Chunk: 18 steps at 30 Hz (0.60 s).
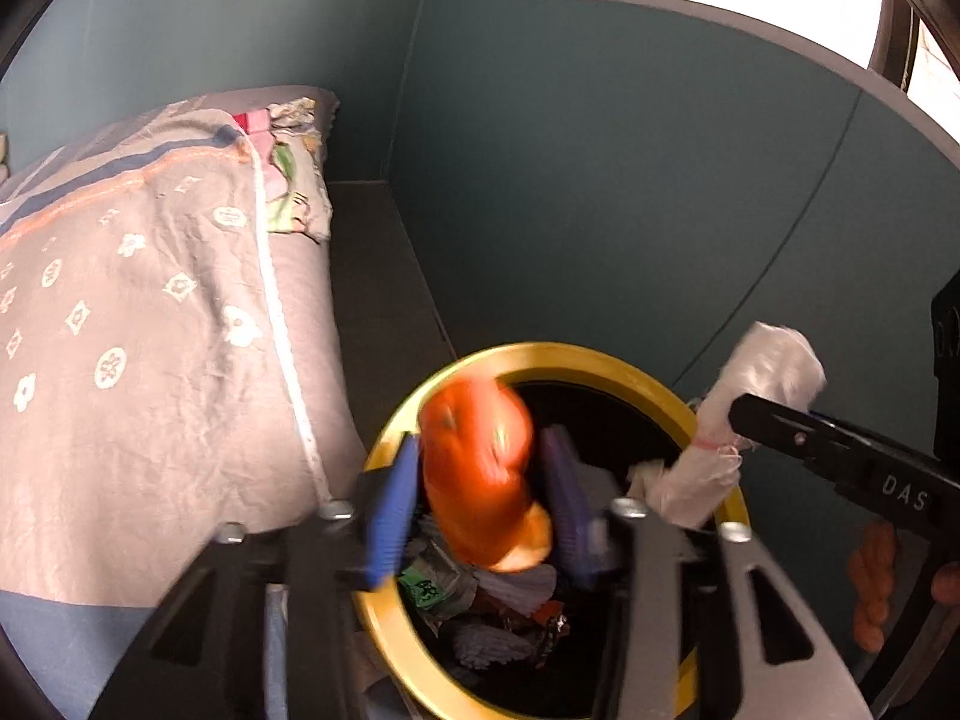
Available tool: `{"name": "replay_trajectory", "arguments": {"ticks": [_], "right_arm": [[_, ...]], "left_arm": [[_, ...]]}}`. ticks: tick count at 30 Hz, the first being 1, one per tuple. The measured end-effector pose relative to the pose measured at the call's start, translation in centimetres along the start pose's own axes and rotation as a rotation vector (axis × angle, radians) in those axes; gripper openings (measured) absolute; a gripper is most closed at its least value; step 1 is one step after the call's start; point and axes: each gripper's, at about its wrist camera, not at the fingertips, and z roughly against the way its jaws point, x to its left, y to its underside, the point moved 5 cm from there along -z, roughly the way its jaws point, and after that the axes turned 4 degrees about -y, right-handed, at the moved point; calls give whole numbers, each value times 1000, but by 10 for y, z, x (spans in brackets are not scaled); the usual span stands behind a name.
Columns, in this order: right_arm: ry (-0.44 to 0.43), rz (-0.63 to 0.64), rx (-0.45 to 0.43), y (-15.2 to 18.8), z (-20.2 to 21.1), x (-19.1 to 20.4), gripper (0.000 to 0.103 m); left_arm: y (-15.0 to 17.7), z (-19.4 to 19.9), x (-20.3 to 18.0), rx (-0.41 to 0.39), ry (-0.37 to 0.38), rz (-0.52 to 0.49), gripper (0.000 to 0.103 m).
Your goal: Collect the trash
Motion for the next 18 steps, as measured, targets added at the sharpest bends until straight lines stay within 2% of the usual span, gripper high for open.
{"name": "replay_trajectory", "arguments": {"ticks": [1, 3, 5, 8, 11, 18], "right_arm": [[1, -7, -5, 0, 2, 0, 41], [1, -14, -17, 1, 7, 3, 42], [5, -15, -37, 0, 13, 7, 47], [20, -9, -55, 0, 22, 15, 50], [41, 11, -63, 0, 30, 27, 52], [-10, 59, -22, 11, 22, 74, 55]], "left_arm": [[-1, 4, 3, -10, -5, 11, 55], [-6, 16, 11, -38, -6, 30, 59], [-11, 27, 18, -65, -12, 46, 67], [-14, 45, 31, -96, -12, 70, 68], [-12, 64, 47, -130, -47, 78, 68], [10, 104, 109, -147, -137, 148, 68]]}}
